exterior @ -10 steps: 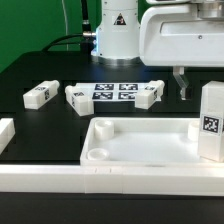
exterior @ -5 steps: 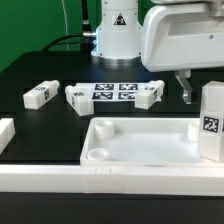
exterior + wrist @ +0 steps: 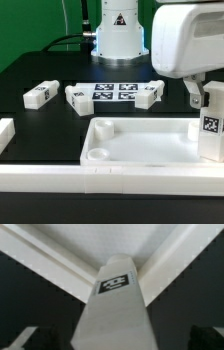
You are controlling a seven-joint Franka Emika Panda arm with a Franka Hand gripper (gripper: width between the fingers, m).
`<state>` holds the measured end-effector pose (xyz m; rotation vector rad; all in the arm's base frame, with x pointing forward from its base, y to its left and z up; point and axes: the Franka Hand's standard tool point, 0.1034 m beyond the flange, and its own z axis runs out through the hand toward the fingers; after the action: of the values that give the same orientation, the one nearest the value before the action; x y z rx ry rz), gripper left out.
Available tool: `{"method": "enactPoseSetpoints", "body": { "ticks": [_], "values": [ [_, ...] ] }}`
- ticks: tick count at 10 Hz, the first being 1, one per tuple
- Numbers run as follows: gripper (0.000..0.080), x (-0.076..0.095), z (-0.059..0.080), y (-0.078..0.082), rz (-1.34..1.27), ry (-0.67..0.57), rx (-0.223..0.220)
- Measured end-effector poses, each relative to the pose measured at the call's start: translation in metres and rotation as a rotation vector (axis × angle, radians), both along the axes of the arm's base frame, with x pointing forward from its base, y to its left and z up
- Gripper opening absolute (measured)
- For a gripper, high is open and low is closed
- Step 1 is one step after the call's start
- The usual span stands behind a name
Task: Assemble desk
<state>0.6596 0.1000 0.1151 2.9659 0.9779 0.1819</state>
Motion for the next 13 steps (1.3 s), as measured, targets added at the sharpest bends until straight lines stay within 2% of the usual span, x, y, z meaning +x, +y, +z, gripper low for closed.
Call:
{"method": "enactPoseSetpoints", "body": {
  "ticks": [2, 3, 4, 5, 6, 9, 13],
  "values": [
    [0.0649, 0.0001, 0.0, -0.0008, 0.087, -0.002, -0.013],
    [0.0523, 0.0002, -0.0002, -0.0014, 0.092, -0.002, -0.014],
    [0.0523, 0.0002, -0.0002, -0.0016, 0.09, -0.002, -0.013],
    [0.0383, 0.0001, -0.0003, -0.0016, 0.073, -0.002, -0.011],
    [0.0289, 0.0001, -0.0004, -0.0016, 0.059, -0.001, -0.009],
    [0.0289, -0.0002, -0.0009, -0.0012, -0.097, 0.005, 0.013],
    [0.0289, 0.0001, -0.0023, -0.0034, -0.509, 0.027, 0.081]
  ]
}}
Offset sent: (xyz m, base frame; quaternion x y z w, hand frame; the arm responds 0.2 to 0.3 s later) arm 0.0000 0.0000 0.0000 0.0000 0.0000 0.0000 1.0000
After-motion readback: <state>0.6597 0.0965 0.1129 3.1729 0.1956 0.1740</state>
